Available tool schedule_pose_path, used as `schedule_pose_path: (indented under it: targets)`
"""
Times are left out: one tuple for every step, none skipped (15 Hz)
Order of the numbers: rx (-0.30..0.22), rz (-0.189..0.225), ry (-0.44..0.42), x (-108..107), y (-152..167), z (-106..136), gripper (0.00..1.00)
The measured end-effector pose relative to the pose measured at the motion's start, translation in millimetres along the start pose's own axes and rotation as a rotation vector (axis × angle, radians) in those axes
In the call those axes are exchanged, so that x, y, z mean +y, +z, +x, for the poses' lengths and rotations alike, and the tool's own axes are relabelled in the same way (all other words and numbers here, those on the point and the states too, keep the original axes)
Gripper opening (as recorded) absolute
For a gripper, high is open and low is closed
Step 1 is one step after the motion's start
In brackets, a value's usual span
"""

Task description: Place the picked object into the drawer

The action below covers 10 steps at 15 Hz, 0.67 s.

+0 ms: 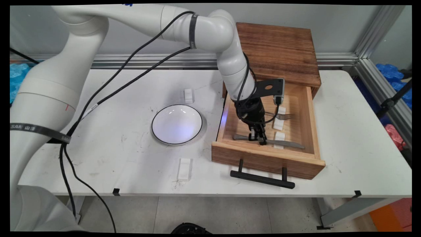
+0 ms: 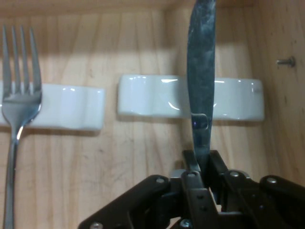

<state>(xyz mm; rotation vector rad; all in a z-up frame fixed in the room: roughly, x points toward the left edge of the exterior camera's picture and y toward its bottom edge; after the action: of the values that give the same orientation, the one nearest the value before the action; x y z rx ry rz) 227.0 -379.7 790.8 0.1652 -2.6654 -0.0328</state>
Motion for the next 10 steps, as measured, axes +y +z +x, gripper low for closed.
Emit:
schedule_pose_path:
  targets:
    - [0.0,0.002,-0.001,-0.5,0.5,0.0,0.0]
    - [0.0,0.002,-0.002,-0.6,0.8,0.0,0.0]
    - [0.001,0.004,-0.003,-0.8,1.1,0.0,0.0]
    - [0.002,0.004,-0.003,-1.0,1.3,0.1,1.0]
    - [0.003,0.006,-0.004,-1.2,1.4,0.3,1.0]
    - [0.004,0.008,-0.005,-1.5,1.5,0.4,1.0]
    - [0.005,0.01,-0.006,-1.8,1.5,0.6,1.0]
    - [0.007,0.014,-0.007,-2.4,1.4,0.9,1.0]
    - [0.008,0.018,-0.008,-3.0,1.1,1.1,1.0]
    - [0.01,0.023,-0.009,-3.6,0.6,1.3,1.0]
